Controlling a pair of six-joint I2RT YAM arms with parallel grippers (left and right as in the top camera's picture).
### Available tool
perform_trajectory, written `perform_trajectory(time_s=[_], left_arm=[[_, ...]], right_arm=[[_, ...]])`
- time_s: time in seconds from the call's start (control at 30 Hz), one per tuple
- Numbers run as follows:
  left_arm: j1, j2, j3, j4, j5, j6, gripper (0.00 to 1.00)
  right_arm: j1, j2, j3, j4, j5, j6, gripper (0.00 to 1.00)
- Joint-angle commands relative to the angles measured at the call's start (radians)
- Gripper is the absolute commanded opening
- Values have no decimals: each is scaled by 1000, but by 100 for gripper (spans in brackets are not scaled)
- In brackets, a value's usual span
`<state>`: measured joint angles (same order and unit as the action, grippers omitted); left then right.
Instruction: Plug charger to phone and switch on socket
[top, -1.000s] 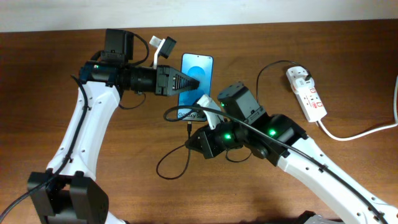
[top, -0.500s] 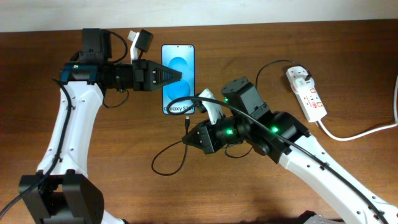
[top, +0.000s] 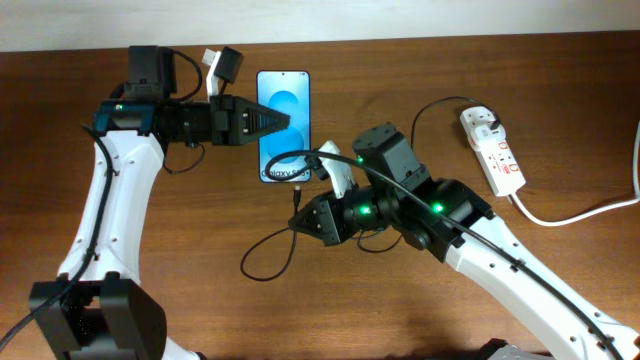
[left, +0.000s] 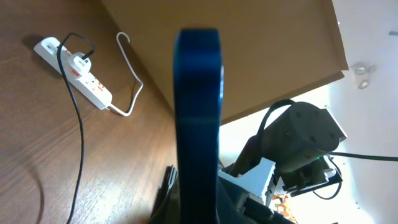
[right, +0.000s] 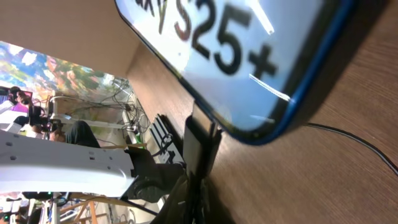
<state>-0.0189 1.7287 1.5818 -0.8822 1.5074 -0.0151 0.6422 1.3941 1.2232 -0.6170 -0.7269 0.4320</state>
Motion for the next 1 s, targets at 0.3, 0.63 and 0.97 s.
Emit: perform_trajectory(time_s=[0.3, 0.63, 0.97], left_arm=[[-30, -6, 8, -15, 5, 8, 0], [-53, -6, 8, -18, -11, 8, 0], [-53, -6, 8, -25, -11, 8, 0]], right_arm=[[32, 10, 13, 8, 27, 22, 4], [59, 26, 13, -6, 77, 48, 4], [57, 26, 13, -34, 116, 48, 4]])
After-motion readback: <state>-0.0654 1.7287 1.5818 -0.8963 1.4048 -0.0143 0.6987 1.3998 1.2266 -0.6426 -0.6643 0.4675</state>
